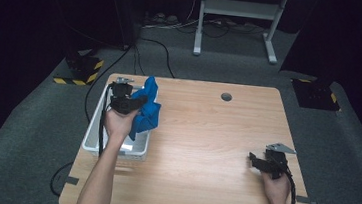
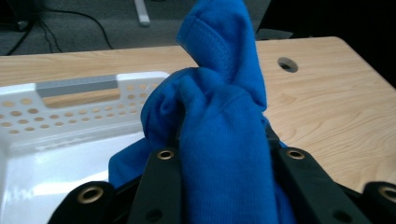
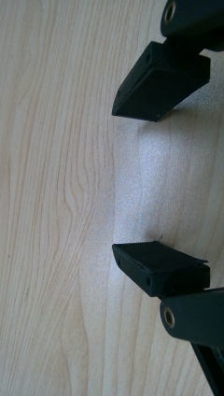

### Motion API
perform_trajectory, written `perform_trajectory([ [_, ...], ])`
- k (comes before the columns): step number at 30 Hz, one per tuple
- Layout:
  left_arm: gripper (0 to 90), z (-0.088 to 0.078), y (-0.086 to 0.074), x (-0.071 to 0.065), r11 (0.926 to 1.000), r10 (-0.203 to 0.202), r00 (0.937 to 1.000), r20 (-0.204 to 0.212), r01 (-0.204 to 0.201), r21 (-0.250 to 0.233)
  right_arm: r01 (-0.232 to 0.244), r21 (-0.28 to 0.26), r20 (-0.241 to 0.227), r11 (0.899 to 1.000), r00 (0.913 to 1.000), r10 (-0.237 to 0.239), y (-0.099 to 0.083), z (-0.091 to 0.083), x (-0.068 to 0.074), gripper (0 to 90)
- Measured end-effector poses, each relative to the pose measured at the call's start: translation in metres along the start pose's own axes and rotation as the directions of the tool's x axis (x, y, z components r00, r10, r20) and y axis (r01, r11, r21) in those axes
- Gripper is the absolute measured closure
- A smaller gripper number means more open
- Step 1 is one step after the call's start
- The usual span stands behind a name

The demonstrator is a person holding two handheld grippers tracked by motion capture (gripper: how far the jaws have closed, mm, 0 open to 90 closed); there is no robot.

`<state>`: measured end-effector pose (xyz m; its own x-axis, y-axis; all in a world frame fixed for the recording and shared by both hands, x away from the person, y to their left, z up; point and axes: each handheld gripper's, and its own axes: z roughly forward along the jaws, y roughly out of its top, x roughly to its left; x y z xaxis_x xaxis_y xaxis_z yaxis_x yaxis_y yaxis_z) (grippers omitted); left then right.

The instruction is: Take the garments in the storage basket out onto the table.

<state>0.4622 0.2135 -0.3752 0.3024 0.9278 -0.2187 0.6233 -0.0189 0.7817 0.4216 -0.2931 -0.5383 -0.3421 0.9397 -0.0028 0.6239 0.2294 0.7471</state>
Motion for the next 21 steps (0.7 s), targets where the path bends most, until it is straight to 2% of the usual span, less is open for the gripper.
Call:
perform_trajectory([
  [3,71.8,0.000,0.002,-0.006,0.9998,0.016,0.9998,0.010,-0.016,-0.010,0.004,0.001,0.002,1.000,1.0000,-0.004,0.000,0.000,0.000,28.4],
  [6,71.8,0.002,0.003,-0.013,0.9985,0.056,0.9984,-0.009,-0.056,0.003,0.003,0.000,0.003,1.000,1.0000,-0.003,0.000,0.000,0.000,28.5],
  [7,71.8,0.002,0.003,-0.013,0.9985,0.056,0.9984,-0.009,-0.056,0.003,0.002,0.000,0.003,1.000,1.0000,-0.002,0.000,0.000,0.000,28.5],
  [13,71.7,0.005,0.005,-0.025,0.9972,0.074,0.9971,0.021,-0.074,0.013,0.002,0.000,0.003,1.000,1.0000,-0.002,0.000,0.000,0.000,28.5],
  [21,71.7,0.009,0.008,-0.042,0.9960,0.089,0.9935,0.072,-0.089,0.004,0.001,0.000,0.000,1.000,1.0000,-0.001,0.000,0.000,0.000,28.4],
])
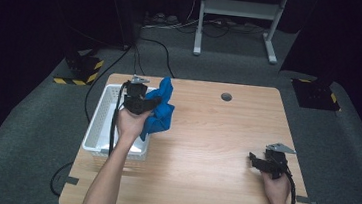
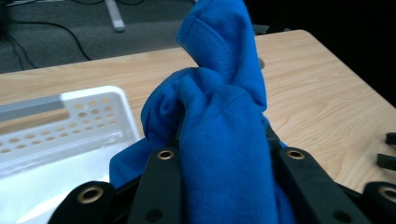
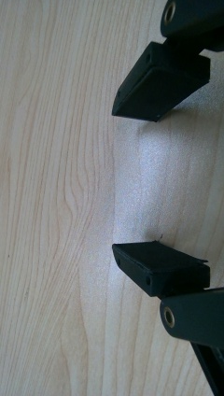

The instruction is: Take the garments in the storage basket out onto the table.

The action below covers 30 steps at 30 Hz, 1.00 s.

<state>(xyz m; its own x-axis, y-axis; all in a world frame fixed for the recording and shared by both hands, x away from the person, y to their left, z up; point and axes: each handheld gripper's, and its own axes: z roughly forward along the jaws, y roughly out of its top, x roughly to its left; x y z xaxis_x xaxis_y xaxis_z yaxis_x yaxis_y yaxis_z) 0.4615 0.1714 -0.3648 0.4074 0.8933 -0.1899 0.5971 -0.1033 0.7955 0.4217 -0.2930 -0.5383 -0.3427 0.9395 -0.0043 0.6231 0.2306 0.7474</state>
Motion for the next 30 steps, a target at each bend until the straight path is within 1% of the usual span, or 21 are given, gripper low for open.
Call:
perform_trajectory([
  [4,71.7,0.005,0.001,-0.010,0.9998,0.016,0.9996,0.022,-0.017,0.010,0.000,0.000,0.001,1.000,1.0000,0.000,0.000,0.000,0.000,28.5],
  [6,71.7,0.006,0.001,-0.012,0.9997,0.022,0.9995,0.025,-0.022,0.011,0.000,0.000,0.001,1.000,1.0000,0.000,0.000,0.000,0.000,28.5],
  [7,71.7,0.007,0.002,-0.015,0.9996,0.026,0.9990,0.035,-0.027,0.007,0.000,0.000,0.001,1.000,1.0000,0.000,0.000,0.000,0.000,28.5],
  [18,71.7,0.013,0.001,-0.025,0.9996,0.029,0.9970,0.072,-0.029,0.003,0.001,0.001,0.002,1.000,1.0000,-0.001,0.000,0.000,0.000,28.6],
  [30,71.6,0.028,0.002,-0.050,0.9981,0.060,0.9904,0.124,-0.061,0.006,-0.001,0.000,0.001,1.000,1.0000,0.001,0.000,0.000,0.000,28.5],
])
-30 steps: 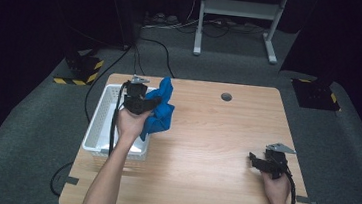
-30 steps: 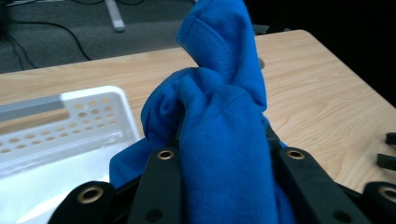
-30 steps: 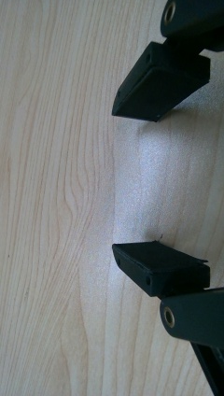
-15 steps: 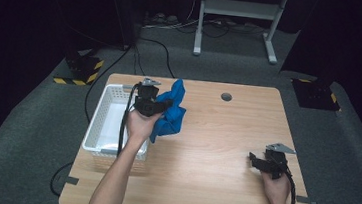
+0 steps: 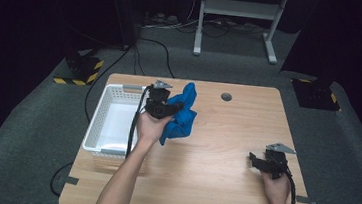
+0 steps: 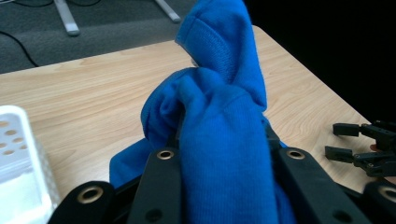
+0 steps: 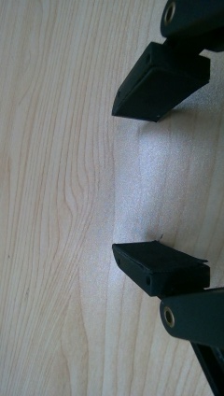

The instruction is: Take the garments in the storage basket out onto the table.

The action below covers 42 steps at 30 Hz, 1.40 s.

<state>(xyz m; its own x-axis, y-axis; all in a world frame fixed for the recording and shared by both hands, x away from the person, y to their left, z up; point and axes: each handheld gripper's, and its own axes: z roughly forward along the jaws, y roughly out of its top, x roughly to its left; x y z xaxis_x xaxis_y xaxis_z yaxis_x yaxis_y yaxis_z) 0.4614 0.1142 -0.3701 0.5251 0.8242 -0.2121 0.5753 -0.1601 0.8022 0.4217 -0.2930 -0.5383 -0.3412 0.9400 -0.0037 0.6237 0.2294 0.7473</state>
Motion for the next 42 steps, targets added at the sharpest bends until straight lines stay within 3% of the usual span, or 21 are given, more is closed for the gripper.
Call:
perform_trajectory([
  [42,71.5,0.023,-0.003,-0.033,0.9995,0.029,0.9944,0.102,-0.027,-0.016,0.001,0.000,0.001,1.000,1.0000,-0.001,0.000,0.000,0.000,28.6],
])
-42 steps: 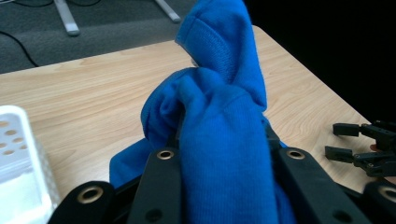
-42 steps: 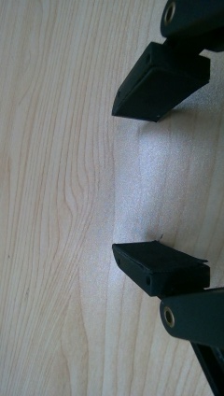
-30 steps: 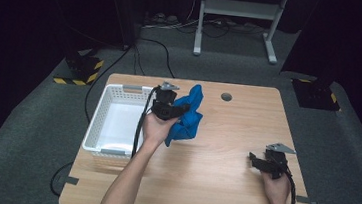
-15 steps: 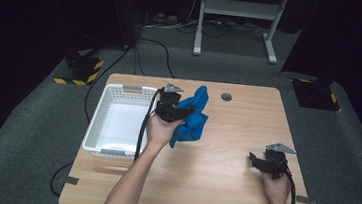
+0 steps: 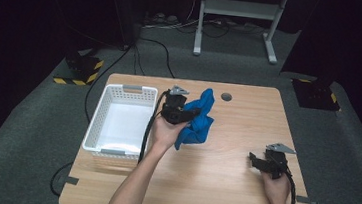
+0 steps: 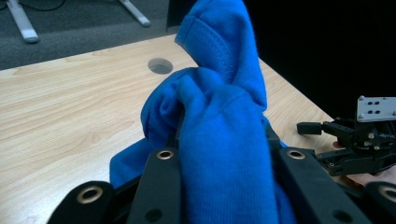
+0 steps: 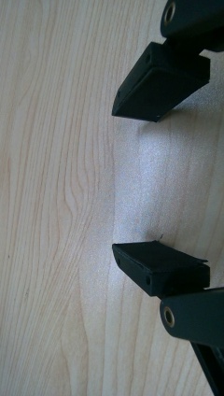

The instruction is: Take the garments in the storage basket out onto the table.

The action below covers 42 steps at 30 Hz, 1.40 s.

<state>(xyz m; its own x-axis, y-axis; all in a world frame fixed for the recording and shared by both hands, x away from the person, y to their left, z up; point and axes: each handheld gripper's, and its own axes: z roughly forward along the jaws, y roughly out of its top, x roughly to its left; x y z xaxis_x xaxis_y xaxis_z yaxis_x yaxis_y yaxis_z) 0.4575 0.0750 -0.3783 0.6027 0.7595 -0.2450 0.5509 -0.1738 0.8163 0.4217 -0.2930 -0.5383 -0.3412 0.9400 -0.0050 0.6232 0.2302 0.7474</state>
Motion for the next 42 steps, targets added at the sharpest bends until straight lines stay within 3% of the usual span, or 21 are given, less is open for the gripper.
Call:
perform_trajectory([
  [42,71.4,0.019,-0.009,-0.009,0.9999,0.007,0.9997,0.022,-0.007,0.009,-0.001,0.000,-0.001,1.000,1.0000,0.001,0.000,0.000,0.000,28.5],
])
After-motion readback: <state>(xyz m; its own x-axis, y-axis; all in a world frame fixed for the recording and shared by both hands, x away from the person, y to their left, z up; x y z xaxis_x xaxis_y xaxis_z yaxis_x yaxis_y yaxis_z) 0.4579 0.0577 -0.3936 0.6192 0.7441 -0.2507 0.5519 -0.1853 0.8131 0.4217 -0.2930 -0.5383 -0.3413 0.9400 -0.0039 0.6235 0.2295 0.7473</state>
